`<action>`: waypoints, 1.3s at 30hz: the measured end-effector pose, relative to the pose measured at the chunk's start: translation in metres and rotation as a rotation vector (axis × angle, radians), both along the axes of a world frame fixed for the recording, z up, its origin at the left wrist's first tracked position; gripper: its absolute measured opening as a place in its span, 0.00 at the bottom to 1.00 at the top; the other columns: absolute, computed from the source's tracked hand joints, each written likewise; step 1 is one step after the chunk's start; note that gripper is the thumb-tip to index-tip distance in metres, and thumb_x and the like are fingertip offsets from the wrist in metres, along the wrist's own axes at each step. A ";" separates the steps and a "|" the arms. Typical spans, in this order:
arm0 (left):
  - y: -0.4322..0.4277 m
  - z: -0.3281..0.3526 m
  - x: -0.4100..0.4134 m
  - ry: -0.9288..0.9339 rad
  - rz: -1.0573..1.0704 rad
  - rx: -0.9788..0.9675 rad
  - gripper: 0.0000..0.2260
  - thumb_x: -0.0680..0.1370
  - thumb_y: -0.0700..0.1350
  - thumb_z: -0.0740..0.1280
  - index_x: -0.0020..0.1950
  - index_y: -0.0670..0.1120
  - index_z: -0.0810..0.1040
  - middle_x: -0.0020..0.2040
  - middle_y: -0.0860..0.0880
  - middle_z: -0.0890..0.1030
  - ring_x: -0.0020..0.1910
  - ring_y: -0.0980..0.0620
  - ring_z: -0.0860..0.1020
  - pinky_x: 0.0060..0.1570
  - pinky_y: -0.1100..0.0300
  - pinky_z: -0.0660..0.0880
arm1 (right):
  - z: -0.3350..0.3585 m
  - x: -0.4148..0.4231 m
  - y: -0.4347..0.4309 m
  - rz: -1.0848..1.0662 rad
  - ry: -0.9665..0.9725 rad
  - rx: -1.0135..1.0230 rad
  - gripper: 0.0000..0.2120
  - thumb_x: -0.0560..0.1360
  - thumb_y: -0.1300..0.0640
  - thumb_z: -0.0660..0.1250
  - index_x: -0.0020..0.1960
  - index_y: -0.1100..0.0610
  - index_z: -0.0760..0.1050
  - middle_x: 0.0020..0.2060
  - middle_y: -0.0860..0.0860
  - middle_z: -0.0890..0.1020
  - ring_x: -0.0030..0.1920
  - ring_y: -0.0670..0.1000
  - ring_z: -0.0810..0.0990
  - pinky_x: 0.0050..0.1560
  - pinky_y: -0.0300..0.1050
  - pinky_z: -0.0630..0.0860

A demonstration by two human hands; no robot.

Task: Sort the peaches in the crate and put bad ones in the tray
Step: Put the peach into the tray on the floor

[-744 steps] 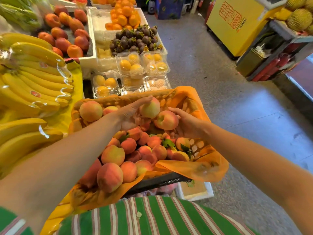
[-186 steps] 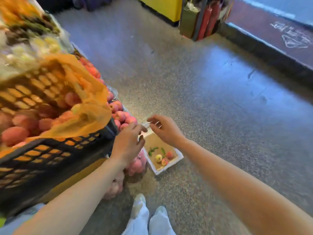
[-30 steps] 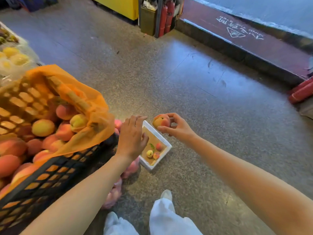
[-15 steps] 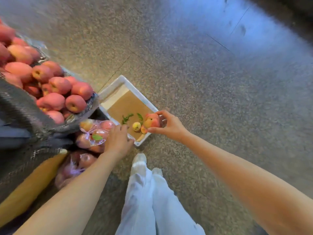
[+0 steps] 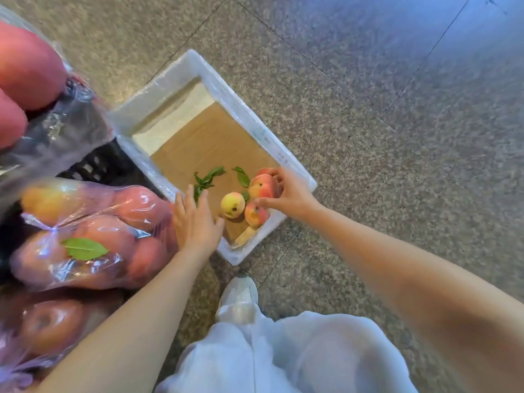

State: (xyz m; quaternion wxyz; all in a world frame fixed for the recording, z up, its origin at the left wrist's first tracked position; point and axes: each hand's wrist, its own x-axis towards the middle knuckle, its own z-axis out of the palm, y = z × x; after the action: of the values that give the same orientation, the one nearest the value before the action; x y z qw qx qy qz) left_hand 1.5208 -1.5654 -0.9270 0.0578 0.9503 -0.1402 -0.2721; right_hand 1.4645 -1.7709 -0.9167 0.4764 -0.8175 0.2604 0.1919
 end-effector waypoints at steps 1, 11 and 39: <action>0.002 -0.015 0.004 -0.021 0.025 0.010 0.30 0.77 0.50 0.64 0.76 0.47 0.59 0.79 0.43 0.52 0.77 0.41 0.48 0.75 0.46 0.48 | -0.017 0.008 -0.001 0.033 0.001 -0.037 0.33 0.63 0.45 0.79 0.64 0.51 0.70 0.54 0.49 0.76 0.52 0.49 0.76 0.52 0.46 0.78; -0.007 -0.078 0.012 -0.066 0.047 0.079 0.29 0.76 0.52 0.63 0.75 0.48 0.60 0.79 0.41 0.47 0.77 0.38 0.43 0.75 0.43 0.42 | -0.105 0.063 0.002 0.498 -0.020 -0.451 0.32 0.66 0.36 0.72 0.65 0.50 0.71 0.57 0.48 0.80 0.57 0.54 0.70 0.60 0.55 0.65; -0.031 0.451 -0.041 -0.189 -0.011 -0.443 0.13 0.77 0.40 0.62 0.60 0.47 0.76 0.57 0.48 0.75 0.52 0.47 0.77 0.45 0.53 0.73 | 0.435 -0.008 0.024 0.071 -0.273 -0.062 0.11 0.79 0.55 0.64 0.59 0.54 0.77 0.43 0.47 0.80 0.43 0.50 0.80 0.45 0.54 0.81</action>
State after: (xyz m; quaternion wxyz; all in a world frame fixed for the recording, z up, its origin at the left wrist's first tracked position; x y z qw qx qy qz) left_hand 1.4798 -1.5960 -0.4756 0.2497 0.9349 -0.2065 -0.1449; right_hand 1.4569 -1.7467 -0.4821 0.4748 -0.8591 0.1700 0.0876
